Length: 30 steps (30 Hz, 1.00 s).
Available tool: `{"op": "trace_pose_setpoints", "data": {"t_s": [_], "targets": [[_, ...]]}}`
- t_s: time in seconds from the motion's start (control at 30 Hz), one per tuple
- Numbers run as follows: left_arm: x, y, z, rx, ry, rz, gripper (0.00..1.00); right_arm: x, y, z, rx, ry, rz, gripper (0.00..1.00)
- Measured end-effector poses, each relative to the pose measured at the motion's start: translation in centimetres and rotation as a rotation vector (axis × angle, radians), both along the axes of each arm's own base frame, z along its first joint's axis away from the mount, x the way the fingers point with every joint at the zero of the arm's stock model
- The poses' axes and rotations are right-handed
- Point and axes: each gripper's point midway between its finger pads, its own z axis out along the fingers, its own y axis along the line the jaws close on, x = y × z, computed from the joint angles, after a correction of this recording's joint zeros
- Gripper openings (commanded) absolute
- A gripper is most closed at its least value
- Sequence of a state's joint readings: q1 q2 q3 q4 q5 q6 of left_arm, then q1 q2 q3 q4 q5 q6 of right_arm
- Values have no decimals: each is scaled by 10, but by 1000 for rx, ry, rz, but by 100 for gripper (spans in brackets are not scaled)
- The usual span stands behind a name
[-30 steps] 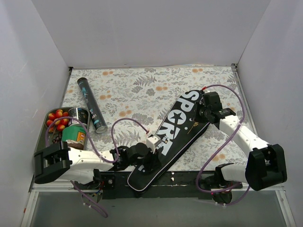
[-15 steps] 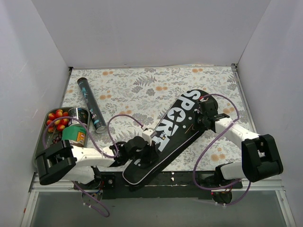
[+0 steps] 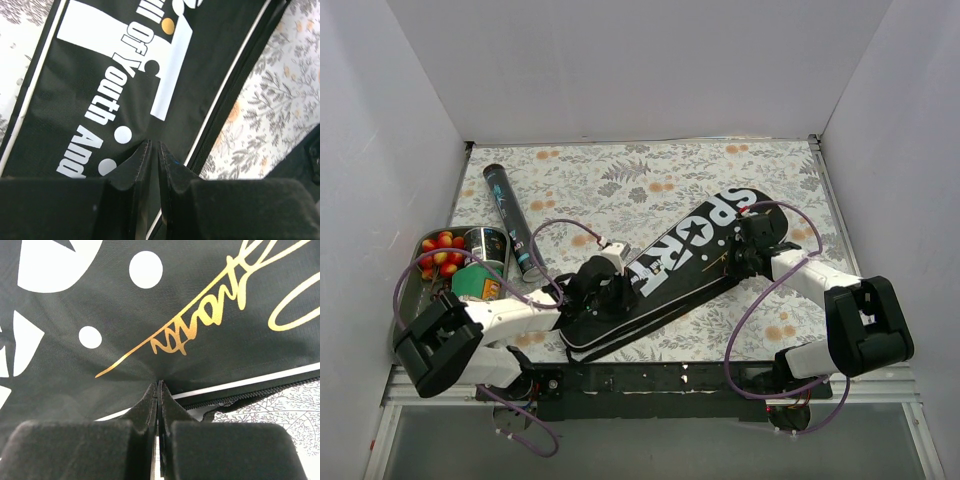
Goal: Pack up the badminton gear
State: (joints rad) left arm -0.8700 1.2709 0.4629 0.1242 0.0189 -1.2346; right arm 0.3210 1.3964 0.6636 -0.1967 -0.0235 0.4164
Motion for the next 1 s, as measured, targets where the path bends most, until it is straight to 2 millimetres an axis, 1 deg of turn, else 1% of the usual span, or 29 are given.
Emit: {"op": "trace_pose_setpoints", "data": {"t_s": [0.03, 0.07, 0.1, 0.17, 0.2, 0.3, 0.33, 0.43, 0.5, 0.67, 0.83, 1.0], "targets": [[6, 1, 0, 7, 5, 13, 10, 0, 1, 1, 3, -1, 1, 3], [10, 1, -1, 13, 10, 24, 10, 1, 1, 1, 4, -1, 3, 7], [14, 1, -2, 17, 14, 34, 10, 1, 1, 3, 4, 0, 3, 16], [22, 3, -3, 24, 21, 53, 10, 2, 2, 7, 3, -1, 3, 26], [25, 4, -4, 27, 25, 63, 9, 3, 0, 11, -8, -6, -1, 34], [37, 8, -5, 35, 34, 98, 9, 9, -9, 29, -52, -43, -26, 41], [42, 11, -5, 37, 35, 114, 9, 13, -14, 38, -76, -70, -40, 41], [55, 23, -4, 37, 42, 168, 9, 21, -29, 55, -135, -131, -87, 42], [63, 32, -5, 36, 47, 204, 9, 23, -40, 59, -165, -145, -119, 42], [78, 52, -5, 29, 67, 293, 8, 22, -65, 51, -252, -114, -178, 42], [84, 61, -4, -1, 98, 342, 7, 23, -79, 38, -334, -78, -196, 41], [89, 66, -1, -41, 126, 372, 22, 28, -85, 26, -391, -43, -185, 41]]}}
